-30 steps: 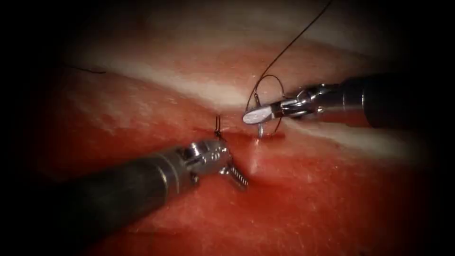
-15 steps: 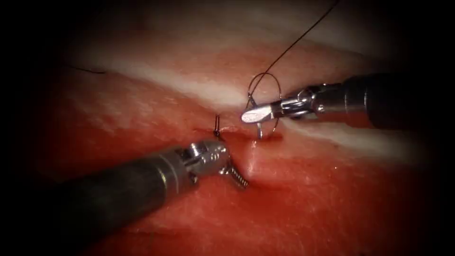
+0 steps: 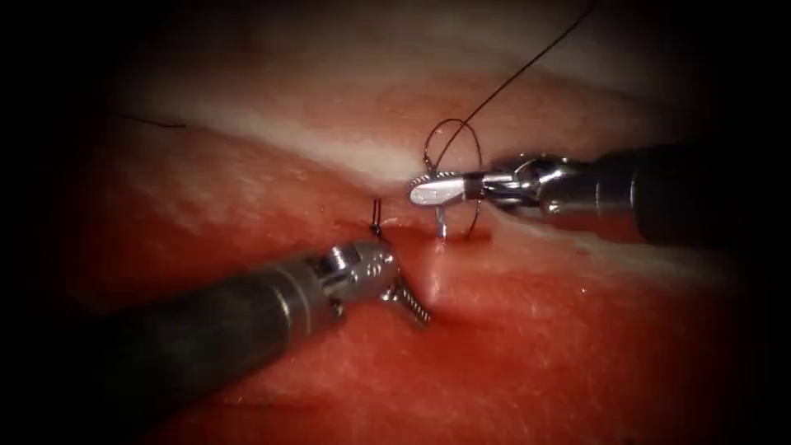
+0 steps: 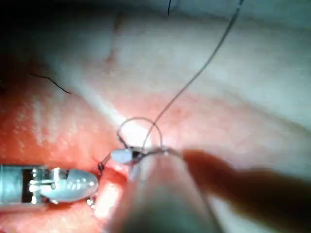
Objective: Wound Closure
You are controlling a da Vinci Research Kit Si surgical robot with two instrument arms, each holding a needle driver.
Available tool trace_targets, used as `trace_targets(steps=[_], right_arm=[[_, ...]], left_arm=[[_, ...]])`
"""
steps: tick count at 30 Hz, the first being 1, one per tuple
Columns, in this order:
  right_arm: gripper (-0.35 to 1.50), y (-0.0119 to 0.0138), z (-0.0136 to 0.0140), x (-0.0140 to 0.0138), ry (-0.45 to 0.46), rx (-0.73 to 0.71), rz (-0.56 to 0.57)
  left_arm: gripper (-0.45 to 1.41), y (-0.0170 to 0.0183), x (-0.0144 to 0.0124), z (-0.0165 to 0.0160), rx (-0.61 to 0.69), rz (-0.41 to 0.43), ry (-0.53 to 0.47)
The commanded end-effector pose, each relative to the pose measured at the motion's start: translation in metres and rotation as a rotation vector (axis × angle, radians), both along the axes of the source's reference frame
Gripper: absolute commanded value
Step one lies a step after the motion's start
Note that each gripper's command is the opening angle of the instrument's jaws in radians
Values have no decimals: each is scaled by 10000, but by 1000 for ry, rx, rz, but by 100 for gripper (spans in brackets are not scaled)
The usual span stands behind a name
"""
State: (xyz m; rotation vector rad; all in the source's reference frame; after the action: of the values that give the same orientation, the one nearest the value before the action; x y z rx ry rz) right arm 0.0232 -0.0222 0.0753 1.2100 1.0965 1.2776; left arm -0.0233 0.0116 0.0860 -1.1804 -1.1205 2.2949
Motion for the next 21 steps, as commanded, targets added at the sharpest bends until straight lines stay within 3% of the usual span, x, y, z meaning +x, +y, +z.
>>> trace_targets(steps=[1, 7, 13, 21], right_arm=[[-35, -2, 4, 12, -4, -3, 8], [-35, -6, 2, 11, -21, -4, 28], [-35, -17, 2, 8, -48, 153, 70], [-35, -13, 5, -9, -110, 222, 99]], left_arm=[[-16, 2, -5, 6, -1, 0, -1], [-16, 2, -5, 6, -1, 0, -1], [-16, 3, -7, 7, -1, -1, 0], [-16, 2, -6, 6, -1, 0, 0]])
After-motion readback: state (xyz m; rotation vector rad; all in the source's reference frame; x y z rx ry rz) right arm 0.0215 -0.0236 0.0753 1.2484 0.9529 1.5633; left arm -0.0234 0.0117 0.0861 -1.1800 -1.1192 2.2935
